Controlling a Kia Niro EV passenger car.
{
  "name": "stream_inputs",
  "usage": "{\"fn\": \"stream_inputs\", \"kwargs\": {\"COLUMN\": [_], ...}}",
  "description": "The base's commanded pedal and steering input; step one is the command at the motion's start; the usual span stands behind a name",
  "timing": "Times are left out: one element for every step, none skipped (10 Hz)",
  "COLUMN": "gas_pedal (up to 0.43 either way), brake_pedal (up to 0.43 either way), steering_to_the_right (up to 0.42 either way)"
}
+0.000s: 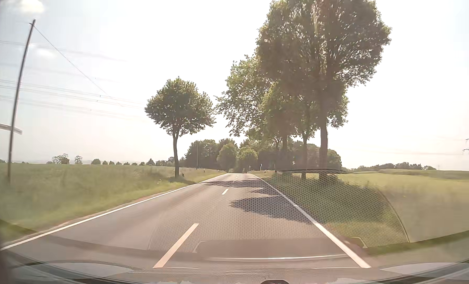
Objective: Follow the waypoints while adhering to traffic rules and regulations
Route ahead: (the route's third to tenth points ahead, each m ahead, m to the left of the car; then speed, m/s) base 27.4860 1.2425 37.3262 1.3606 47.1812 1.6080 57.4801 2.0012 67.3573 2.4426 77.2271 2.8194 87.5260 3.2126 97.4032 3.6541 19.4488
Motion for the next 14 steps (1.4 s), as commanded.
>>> {"fn": "stream_inputs", "kwargs": {"gas_pedal": [0.177,0.189,0.189,0.189,0.189,0.197,0.197,0.197,0.209,0.209,0.209,0.209,0.209,0.209], "brake_pedal": [0.000,0.000,0.000,0.000,0.000,0.000,0.000,0.000,0.000,0.000,0.000,0.000,0.000,0.000], "steering_to_the_right": [-0.002,-0.001,-0.002,-0.002,-0.002,-0.002,-0.002,-0.002,-0.002,-0.002,-0.002,-0.002,-0.002,-0.002]}}
